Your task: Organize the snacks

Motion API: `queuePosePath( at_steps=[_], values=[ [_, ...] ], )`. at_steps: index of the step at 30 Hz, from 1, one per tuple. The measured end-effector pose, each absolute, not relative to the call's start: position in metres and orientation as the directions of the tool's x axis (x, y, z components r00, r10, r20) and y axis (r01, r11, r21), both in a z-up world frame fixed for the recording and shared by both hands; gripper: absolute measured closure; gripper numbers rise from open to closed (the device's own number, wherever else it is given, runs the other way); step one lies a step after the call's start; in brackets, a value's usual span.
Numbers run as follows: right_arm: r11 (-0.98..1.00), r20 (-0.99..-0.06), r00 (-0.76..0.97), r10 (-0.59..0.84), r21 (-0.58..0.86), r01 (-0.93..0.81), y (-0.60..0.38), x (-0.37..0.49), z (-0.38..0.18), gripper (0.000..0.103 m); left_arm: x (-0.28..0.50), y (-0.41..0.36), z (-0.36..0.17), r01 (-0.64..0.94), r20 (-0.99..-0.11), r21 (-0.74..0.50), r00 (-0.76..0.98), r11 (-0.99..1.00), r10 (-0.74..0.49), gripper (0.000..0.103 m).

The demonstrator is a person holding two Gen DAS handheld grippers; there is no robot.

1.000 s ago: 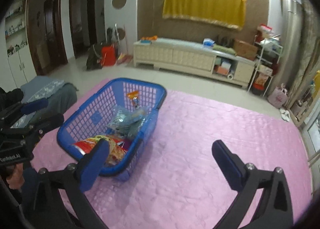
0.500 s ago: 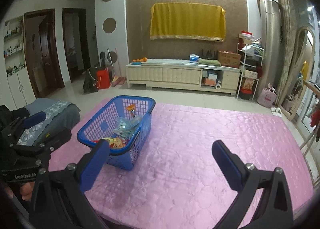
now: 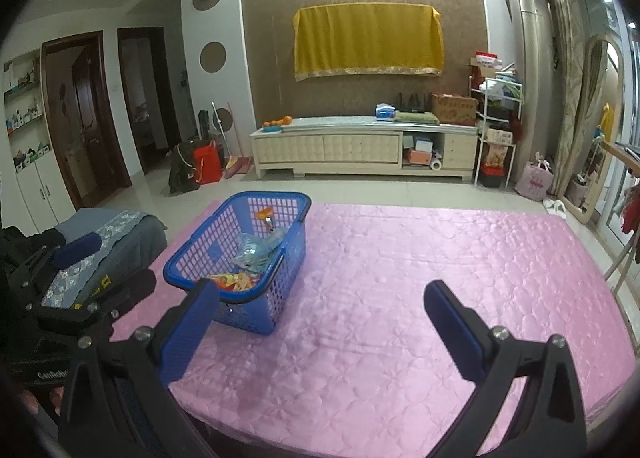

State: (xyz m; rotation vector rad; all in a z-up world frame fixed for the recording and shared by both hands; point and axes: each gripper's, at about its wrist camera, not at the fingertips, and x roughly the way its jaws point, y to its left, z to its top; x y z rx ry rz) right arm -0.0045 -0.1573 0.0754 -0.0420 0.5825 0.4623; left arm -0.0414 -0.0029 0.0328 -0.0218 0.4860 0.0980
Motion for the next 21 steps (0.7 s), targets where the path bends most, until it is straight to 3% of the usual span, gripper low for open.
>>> queuePosePath(
  at_steps=[21],
  values=[
    [0.893,-0.539,0.731,0.418,0.096,-0.439,-0.1591,-0.0117,0.0788,0.000,-0.0465,-0.0062,0.0301,-0.095,-0.463,-0.005,0.882,0.995,0.082,0.000]
  ],
)
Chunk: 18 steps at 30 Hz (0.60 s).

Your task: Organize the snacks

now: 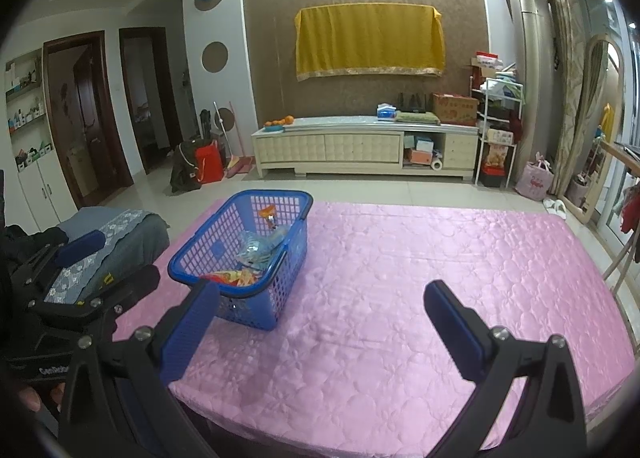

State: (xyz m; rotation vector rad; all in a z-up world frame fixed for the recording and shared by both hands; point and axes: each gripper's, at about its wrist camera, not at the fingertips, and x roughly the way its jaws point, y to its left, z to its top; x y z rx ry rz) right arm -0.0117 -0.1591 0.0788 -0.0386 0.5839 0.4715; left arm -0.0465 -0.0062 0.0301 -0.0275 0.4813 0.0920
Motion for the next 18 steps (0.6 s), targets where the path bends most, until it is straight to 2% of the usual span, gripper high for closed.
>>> queuePosePath(
  at_steps=[18],
  values=[
    [0.893,-0.537,0.733,0.417,0.091,-0.441,-0.1571,-0.0149,0.0785,0.000,-0.0469,-0.0059,0.0288,-0.088,-0.466,-0.010,0.882,0.996,0.073,0.000]
  ],
)
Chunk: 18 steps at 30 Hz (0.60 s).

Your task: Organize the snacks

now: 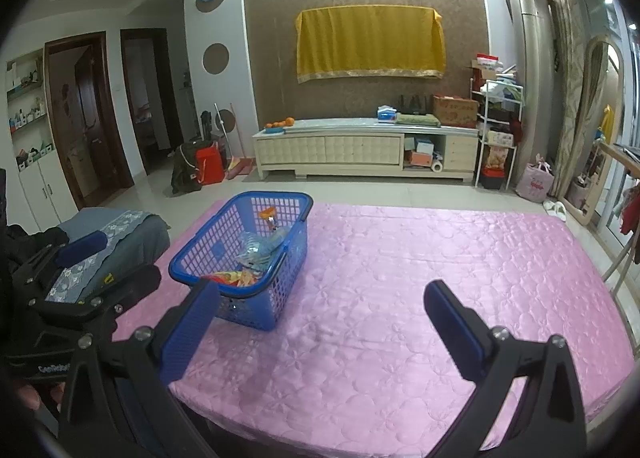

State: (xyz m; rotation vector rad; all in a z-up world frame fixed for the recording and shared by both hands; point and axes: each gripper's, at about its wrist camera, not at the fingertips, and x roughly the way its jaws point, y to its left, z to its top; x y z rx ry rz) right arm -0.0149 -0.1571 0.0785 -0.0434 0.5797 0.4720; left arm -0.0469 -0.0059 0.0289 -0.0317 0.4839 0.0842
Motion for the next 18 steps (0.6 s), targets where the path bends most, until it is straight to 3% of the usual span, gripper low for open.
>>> queuePosePath(
  at_steps=[18],
  values=[
    [0.889,-0.549,0.722,0.421,0.093,-0.448,-0.1585,-0.0137,0.0782,0.000,-0.0483,-0.0074,0.0290,-0.090,-0.473,-0.025,0.879,0.996,0.068,0.000]
  ],
)
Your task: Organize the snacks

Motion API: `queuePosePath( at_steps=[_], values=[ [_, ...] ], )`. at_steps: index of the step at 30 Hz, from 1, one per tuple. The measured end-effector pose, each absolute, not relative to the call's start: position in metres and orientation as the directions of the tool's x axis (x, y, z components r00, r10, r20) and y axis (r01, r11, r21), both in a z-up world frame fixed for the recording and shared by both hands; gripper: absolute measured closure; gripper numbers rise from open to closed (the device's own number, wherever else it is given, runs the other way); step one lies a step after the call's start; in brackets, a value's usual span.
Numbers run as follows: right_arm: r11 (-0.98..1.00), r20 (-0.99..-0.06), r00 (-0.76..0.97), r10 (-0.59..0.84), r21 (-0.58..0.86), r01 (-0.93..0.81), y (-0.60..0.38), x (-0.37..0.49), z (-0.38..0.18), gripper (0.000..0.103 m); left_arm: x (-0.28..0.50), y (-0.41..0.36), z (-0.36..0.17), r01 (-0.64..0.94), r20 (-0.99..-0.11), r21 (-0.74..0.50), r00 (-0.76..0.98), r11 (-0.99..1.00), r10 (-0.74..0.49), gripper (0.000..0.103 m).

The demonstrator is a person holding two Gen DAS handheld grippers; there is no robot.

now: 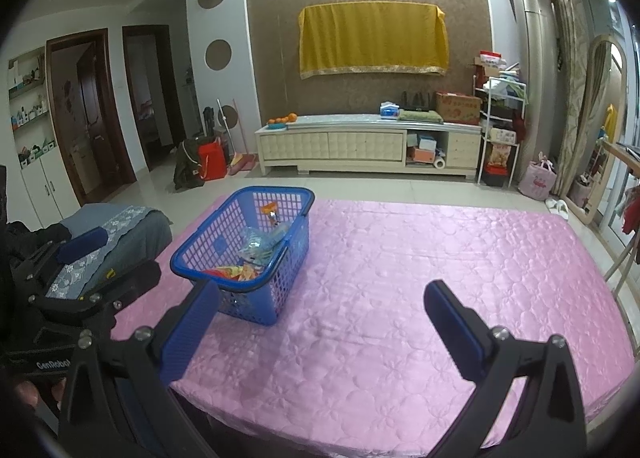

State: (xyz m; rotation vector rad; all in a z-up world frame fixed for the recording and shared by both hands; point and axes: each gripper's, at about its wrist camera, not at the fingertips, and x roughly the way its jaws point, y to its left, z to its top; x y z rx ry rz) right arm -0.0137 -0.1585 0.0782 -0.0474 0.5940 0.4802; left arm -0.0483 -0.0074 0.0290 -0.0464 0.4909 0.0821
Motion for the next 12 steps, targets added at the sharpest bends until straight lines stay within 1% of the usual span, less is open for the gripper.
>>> queuePosePath(
  at_steps=[12],
  values=[
    [0.889,-0.551,0.722,0.418,0.086,-0.449,-0.1603,-0.0112,0.0798,0.000,-0.0489,-0.0070,0.0295,-0.083,-0.490,-0.035,0.870,0.996,0.056,0.000]
  ],
)
